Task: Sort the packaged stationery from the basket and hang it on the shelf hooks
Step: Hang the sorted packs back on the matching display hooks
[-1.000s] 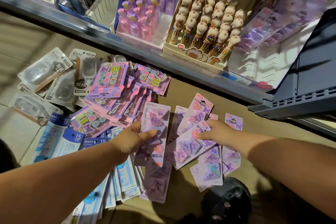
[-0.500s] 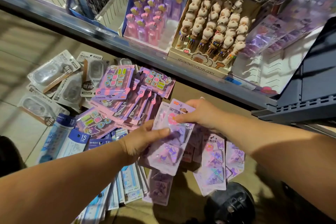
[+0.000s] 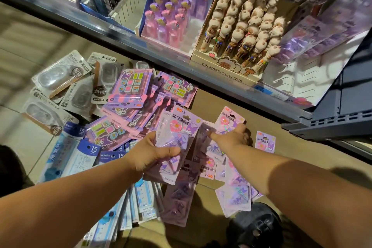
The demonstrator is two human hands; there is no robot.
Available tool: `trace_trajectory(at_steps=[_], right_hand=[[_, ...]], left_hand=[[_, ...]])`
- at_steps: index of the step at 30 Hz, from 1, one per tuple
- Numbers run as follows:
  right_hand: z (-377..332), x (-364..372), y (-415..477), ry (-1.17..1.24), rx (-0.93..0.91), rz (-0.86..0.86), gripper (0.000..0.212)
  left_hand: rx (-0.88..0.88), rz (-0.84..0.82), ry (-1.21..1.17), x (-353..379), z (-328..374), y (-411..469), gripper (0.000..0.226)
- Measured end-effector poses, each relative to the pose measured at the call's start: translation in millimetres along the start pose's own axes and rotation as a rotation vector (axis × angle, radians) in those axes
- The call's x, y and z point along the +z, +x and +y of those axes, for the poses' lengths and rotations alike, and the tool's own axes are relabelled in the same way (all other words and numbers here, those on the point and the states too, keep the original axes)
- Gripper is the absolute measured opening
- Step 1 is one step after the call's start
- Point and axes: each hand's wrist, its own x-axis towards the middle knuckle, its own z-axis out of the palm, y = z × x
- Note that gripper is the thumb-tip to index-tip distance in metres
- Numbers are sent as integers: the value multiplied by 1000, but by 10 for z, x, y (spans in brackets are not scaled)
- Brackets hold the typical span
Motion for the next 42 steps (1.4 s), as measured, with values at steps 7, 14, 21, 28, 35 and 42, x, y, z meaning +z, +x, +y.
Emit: trace_trajectory(at_steps=[7, 14, 21, 28, 35, 42], right_hand=[[-35, -95, 14, 181, -81, -17, 103], [-79, -103, -191, 328, -198, -219, 112], [-253, -69, -494, 476, -325, -528, 118], [-282, 94, -776, 522, -480, -568, 99], [-479, 240, -1043, 501, -531, -513, 51], [-399, 174, -947, 575, -386, -665, 41]], left_hand=[[43, 11, 2, -31, 80, -25, 47], [125, 88, 19, -42, 71, -3, 49], [138, 173, -55, 15, 115, -30, 67], [135, 123, -144, 60, 226, -107, 59], [214, 60, -156, 16, 264, -150, 53], [160, 22, -79, -226, 147, -150, 60]])
